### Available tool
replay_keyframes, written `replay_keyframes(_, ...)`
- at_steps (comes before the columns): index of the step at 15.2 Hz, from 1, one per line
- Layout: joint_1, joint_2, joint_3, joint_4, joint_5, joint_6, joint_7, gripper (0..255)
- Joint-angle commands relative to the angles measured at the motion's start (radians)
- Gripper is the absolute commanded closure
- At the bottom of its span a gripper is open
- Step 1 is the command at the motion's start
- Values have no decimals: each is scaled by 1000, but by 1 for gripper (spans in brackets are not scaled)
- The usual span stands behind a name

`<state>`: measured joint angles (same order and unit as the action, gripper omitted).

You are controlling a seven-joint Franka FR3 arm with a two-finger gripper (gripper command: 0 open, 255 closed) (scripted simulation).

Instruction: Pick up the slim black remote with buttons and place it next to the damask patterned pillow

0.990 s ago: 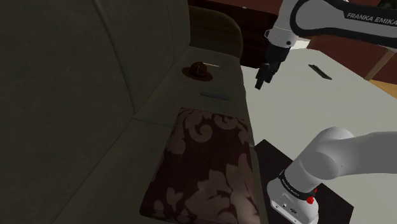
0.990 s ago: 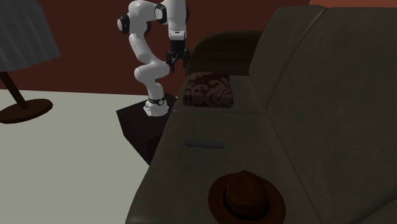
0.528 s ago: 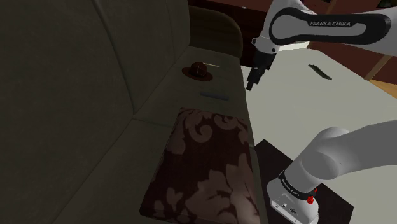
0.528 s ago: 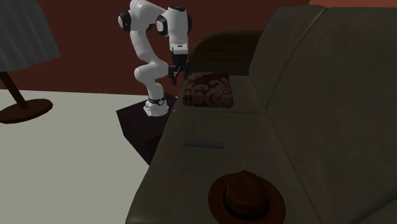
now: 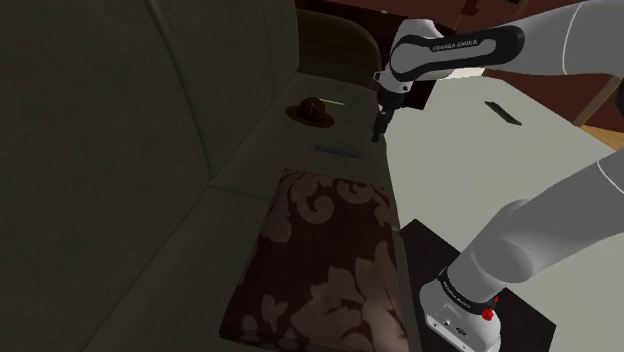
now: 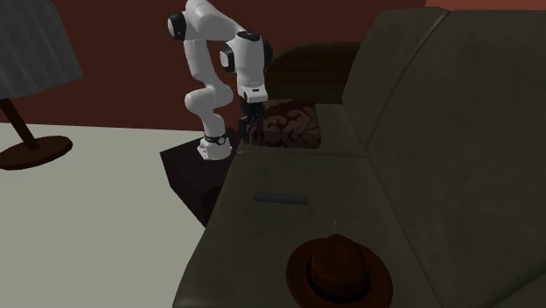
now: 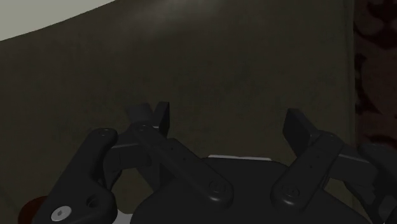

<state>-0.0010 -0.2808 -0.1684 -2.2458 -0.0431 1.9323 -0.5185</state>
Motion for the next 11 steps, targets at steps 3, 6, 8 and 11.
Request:
replay_keyframes(3, 6, 159, -31, 89, 30, 61, -113, 0)
replay_keyframes(6, 3, 281, -43, 170, 62, 92, -196, 0)
replay_keyframes(8, -1, 363, -46, 231, 85, 106, -249, 0)
replay_keyframes(11, -13, 488, -42, 334, 118, 116, -323, 0)
